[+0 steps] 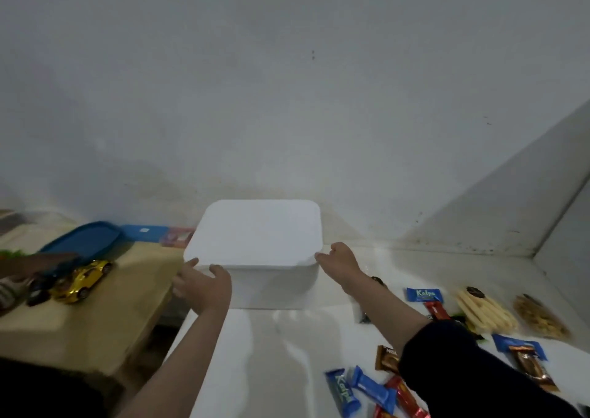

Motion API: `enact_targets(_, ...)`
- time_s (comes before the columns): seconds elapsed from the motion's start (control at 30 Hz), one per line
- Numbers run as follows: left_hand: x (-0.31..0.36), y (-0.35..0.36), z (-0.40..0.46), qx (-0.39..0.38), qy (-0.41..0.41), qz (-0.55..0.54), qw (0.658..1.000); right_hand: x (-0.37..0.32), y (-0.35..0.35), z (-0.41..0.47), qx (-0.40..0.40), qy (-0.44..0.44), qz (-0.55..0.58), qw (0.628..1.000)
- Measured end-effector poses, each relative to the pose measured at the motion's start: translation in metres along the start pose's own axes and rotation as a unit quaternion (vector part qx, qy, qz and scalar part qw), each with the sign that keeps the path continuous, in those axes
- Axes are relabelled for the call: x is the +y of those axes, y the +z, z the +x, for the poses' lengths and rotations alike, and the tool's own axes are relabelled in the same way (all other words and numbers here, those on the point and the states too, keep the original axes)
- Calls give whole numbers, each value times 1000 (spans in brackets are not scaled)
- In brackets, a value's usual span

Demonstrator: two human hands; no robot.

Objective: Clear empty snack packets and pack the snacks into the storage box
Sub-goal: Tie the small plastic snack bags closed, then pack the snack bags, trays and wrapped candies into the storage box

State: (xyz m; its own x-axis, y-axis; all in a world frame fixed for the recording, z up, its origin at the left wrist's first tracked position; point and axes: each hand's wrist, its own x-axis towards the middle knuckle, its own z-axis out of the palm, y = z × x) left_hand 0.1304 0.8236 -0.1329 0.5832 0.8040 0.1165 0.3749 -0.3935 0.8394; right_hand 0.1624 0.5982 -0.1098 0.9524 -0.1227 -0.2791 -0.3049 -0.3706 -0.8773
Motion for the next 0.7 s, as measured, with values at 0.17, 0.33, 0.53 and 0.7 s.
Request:
enact_targets(0.17,4,-5,74,-151,-1,6,988,-23,28,25,47,60,-28,997)
enact_targets(0.33,-5,0,123,-240,-23,51,969,-25,34,48,61,126,11,990)
enact_targets(0.53,-10,5,154,-315,-83,34,945,-17,39,67,94,168,115,974)
enact_targets(0.7,-11,3,163,-355,-127,-49,925,-15,42,73,114,179,155,965)
